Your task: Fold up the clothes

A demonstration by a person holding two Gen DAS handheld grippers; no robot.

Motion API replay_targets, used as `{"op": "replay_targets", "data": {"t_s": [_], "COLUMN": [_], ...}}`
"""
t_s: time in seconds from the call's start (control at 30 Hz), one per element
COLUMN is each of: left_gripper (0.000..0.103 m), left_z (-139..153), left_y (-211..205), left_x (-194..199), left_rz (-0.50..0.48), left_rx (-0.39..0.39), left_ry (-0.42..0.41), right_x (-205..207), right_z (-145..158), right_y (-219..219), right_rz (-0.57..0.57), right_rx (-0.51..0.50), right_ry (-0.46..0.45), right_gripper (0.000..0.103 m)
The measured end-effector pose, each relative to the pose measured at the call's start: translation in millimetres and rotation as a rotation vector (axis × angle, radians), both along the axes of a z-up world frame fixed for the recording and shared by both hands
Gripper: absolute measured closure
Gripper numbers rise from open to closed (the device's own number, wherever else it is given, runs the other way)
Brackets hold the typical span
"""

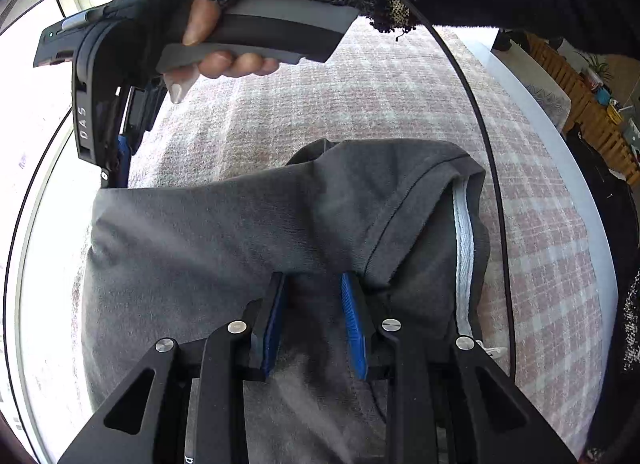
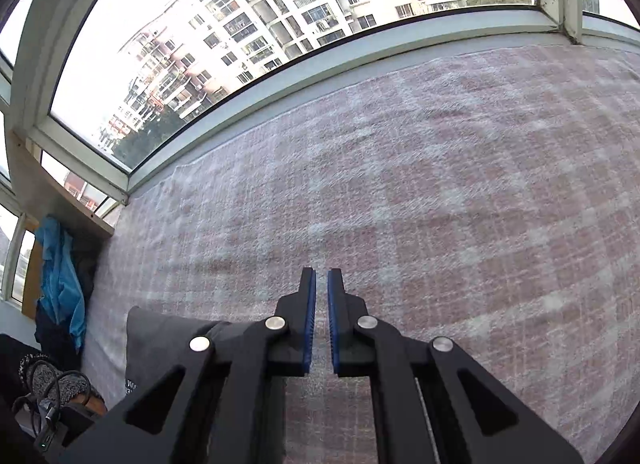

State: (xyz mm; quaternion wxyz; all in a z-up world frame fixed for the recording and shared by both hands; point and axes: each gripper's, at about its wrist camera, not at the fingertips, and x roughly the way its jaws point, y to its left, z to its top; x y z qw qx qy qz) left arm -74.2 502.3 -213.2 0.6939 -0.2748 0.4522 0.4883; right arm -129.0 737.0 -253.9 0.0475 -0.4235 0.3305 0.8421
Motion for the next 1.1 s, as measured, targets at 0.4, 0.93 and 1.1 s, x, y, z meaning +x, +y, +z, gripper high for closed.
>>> {"op": "replay_targets", "data": {"t_s": [0.4,0.93,1.1], "left_gripper": [0.077,0.08,0.064], "left_z": [32.1,31.1,61.9], "left_y": [-14.5,-119.9,-79.8], "left_x": [-20.6,-59.5,-14.5], "left_rz": [0.058,0.484,0.32], "left_rx": [0.006,-0.068,0.034], "left_ry": [-0.08,-0.321,-0.261], "right_x": [13.2,180.0,233.2], "right_z": [-12.8,13.4,8.5], "right_y": [-63.3,-120.0,-128.9], "right_rz": [0.225,0.002,-0.136], "right_rx": [-0.029,-0.02,-0.095], "right_ry": [-0.132,-0.193,-0.19], "right_gripper": [0.09,0.085,0.079]}}
